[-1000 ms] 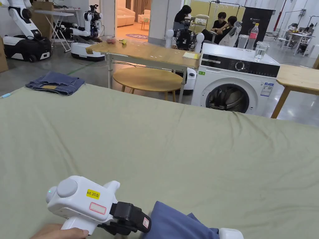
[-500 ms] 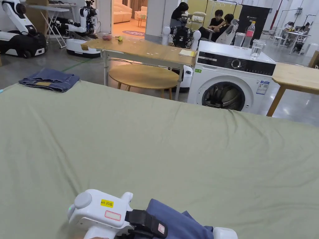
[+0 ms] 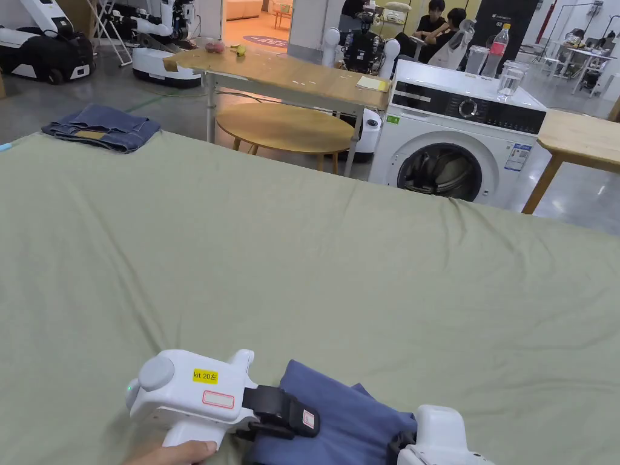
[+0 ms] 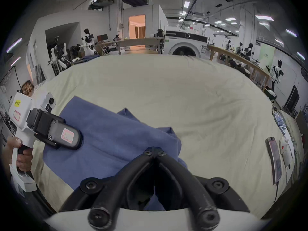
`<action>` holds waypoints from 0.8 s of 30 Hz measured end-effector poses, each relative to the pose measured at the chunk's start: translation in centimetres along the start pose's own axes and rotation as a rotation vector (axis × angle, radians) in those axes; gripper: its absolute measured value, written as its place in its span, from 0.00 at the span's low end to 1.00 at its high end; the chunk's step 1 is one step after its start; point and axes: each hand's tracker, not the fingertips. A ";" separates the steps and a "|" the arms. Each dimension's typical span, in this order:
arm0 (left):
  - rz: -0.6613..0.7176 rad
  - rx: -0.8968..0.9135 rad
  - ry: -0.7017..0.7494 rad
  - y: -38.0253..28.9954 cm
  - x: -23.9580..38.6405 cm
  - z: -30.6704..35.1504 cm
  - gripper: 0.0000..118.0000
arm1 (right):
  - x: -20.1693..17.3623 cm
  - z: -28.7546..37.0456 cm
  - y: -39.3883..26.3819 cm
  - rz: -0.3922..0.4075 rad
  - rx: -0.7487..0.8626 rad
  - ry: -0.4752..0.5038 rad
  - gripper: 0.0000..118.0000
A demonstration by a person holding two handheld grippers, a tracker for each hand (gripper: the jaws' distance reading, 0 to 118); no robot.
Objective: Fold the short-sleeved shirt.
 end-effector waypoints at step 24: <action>-0.063 0.158 0.605 3.8 3.6 35.2 0.18 | -13.2 -3.2 6.2 0.139 0.043 0.178 0.00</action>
